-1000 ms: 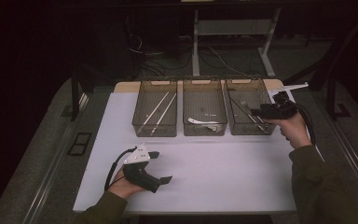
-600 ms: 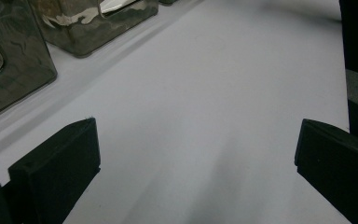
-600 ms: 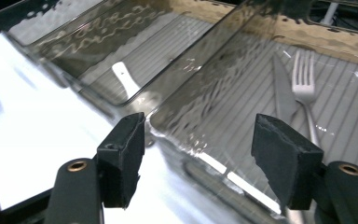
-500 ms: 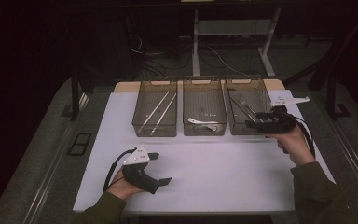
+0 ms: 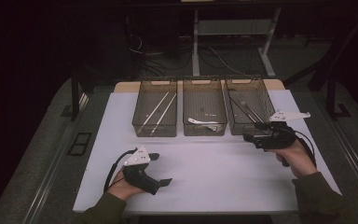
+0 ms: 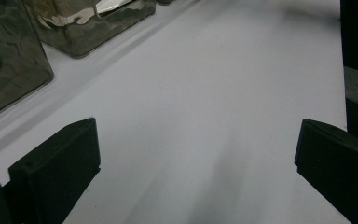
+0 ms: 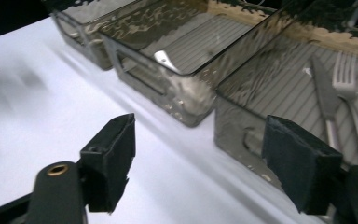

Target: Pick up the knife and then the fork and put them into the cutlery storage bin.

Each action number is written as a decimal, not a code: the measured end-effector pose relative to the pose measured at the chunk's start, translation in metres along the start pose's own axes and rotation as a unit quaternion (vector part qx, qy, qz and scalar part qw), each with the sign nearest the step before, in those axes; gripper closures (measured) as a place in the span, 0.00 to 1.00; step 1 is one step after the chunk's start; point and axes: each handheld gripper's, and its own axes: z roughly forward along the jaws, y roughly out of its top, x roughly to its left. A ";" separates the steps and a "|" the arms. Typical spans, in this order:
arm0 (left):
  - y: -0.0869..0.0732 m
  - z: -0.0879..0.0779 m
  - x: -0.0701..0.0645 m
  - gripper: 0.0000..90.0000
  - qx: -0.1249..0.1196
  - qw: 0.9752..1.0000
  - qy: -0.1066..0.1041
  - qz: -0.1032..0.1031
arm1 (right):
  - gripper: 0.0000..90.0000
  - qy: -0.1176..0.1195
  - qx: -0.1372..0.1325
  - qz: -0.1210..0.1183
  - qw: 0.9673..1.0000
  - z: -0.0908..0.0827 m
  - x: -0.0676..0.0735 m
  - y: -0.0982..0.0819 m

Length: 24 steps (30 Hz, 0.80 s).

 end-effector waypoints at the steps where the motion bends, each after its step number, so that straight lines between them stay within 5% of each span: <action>1: 0.000 0.000 0.000 0.00 0.000 1.000 0.000 0.000 | 0.27 0.003 -0.001 -0.003 1.000 0.000 0.001 -0.002; 24: 0.001 0.000 -0.002 0.00 0.001 1.000 -0.001 0.003 | 0.20 0.026 -0.024 -0.014 0.999 -0.009 0.032 -0.049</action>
